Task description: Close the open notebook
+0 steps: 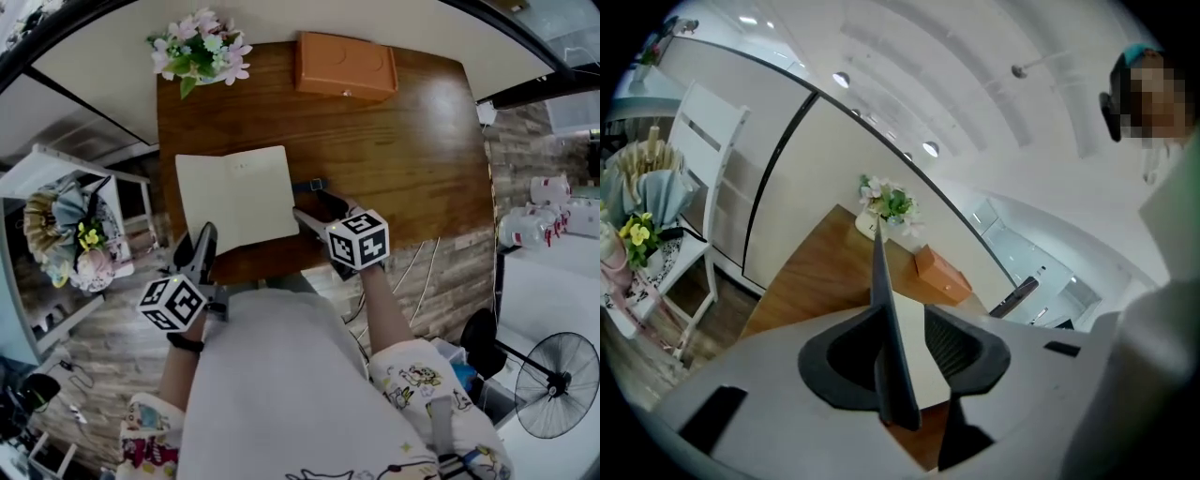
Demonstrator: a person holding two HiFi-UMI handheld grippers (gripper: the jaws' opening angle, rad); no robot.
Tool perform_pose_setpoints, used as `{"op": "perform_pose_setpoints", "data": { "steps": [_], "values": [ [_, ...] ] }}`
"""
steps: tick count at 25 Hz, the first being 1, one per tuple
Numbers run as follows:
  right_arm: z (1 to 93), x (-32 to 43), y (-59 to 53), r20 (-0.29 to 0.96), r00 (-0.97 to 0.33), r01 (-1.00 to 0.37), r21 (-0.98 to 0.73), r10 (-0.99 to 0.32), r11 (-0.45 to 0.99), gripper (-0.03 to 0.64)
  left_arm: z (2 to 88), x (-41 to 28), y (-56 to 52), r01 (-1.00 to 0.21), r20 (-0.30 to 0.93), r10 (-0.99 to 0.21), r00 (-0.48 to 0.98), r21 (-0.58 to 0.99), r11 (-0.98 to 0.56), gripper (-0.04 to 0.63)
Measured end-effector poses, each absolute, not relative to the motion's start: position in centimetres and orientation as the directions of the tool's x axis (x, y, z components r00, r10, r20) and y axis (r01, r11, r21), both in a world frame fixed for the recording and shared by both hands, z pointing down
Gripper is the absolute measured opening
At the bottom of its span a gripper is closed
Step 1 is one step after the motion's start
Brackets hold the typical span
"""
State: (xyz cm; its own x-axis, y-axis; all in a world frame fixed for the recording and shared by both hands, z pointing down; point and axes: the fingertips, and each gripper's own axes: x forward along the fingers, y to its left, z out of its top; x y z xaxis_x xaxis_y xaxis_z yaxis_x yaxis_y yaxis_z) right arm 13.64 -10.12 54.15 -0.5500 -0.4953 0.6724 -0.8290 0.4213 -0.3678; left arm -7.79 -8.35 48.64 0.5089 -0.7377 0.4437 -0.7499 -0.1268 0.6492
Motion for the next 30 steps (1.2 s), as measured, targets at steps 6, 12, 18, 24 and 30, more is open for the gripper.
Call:
{"op": "perform_pose_setpoints", "data": {
  "steps": [6,12,18,24,30],
  "values": [
    [51.5,15.6,-10.1,0.614,-0.542,-0.84,-0.369,-0.574,0.398,0.206,48.0,-5.0,-9.0,-0.759,0.447,-0.713,0.54,0.625,-0.182,0.144],
    [49.7,17.3,-9.3,0.571,-0.536,-0.844,-0.388,-0.622,0.371,0.155,47.6,-2.0,-9.2,-0.772,0.46,-0.682,0.569,0.584,-0.25,0.167],
    [49.2,18.2,-8.1,0.558,-0.53,-0.846,-0.397,-0.638,0.356,0.146,47.8,-0.1,-9.3,-0.813,0.504,-0.669,0.546,0.513,-0.277,0.209],
    [49.1,19.0,-7.1,0.544,-0.527,-0.847,-0.399,-0.652,0.352,0.141,48.2,1.6,-9.5,-0.841,0.53,-0.672,0.518,0.461,-0.284,0.238],
    [48.7,19.4,-6.5,0.527,-0.527,-0.847,-0.39,-0.667,0.361,0.106,49.0,3.6,-9.5,-0.868,0.558,-0.673,0.486,0.401,-0.294,0.27]
  ]
}}
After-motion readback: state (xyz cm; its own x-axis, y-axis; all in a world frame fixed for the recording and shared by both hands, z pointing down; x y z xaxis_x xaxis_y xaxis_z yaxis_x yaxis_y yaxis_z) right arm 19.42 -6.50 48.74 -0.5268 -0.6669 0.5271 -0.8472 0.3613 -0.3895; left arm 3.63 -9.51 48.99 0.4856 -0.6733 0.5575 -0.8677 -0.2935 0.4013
